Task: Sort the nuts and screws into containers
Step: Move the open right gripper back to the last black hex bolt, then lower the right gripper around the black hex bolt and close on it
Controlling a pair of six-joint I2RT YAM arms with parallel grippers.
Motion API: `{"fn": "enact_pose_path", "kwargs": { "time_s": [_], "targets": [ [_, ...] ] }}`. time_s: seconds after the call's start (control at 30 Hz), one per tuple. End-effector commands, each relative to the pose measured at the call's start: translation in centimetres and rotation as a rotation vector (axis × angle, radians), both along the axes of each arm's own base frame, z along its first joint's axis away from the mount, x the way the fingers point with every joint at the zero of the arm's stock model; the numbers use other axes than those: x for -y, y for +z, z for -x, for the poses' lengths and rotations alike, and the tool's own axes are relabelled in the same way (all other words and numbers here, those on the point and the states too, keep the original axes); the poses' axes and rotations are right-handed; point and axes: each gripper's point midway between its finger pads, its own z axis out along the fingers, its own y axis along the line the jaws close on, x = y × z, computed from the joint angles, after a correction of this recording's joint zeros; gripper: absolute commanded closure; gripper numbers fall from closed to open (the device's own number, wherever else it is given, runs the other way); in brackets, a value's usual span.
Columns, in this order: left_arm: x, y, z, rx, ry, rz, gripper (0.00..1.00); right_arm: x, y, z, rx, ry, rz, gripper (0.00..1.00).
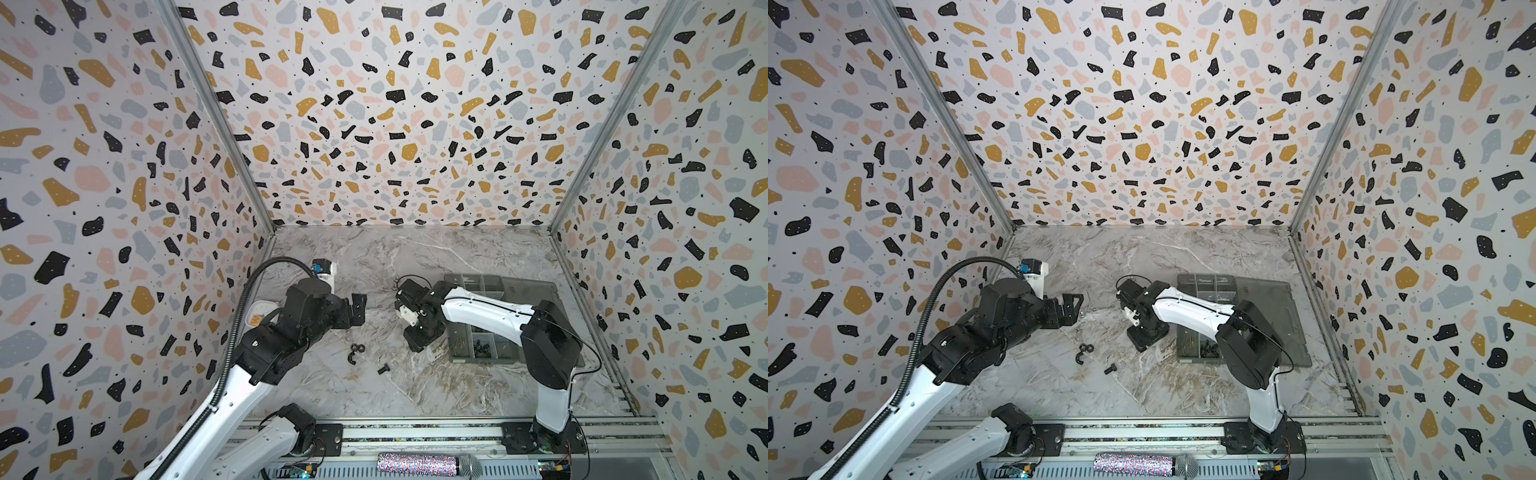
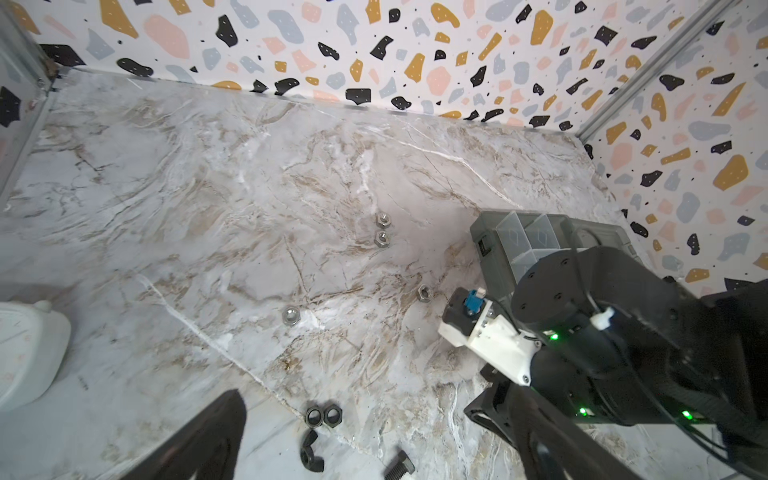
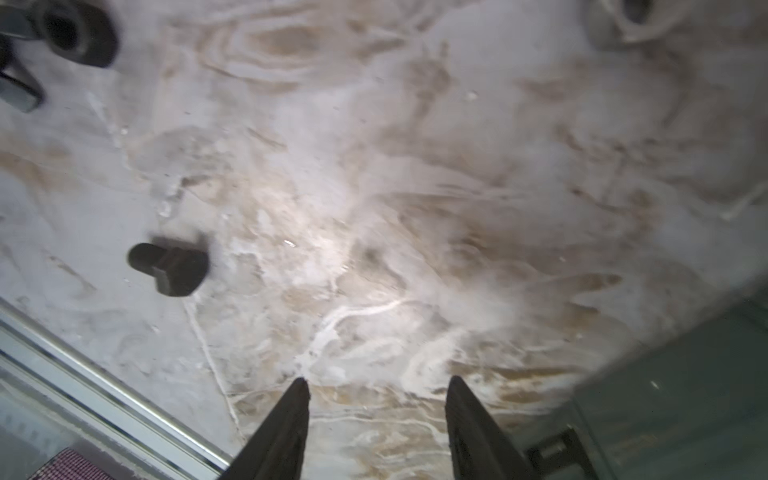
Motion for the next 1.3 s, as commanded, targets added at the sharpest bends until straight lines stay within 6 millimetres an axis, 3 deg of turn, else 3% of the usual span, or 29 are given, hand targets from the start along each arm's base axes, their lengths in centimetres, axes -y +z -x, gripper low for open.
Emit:
{"fn": "enact_pose_path", "kwargs": {
  "time_s": [0.0,0.3,0.47,0.97,1.27],
  "targets": [
    [-1.8,0.9,0.8,0.005,0.075,0.005,0.00,-2.5,1.2,1.0,-0.012,0.035,-0.061,0.44],
    [-3.1,2.0,2.2,0.010,0.096,0.001,0.00,-6.4,-0.1,4.7,-0.065,0.108,-0.096,0.44],
    [-3.3,2.5,2.5,0.011,0.095,-0.011,0.00,-7.9,-0.5,5.7,-0.070,0.135,-0.110,0.44],
    [-3.4,2.3,2.8,0.004,0.086,-0.019,0.00,-8.5,-2.9,5.4,-0.076,0.103,-0.076,0.45],
    [-3.6,2.2,2.9,0.001,0.081,-0.043,0.00,-9.0,-3.1,5.5,-0.081,0.094,-0.073,0.46]
  ]
}}
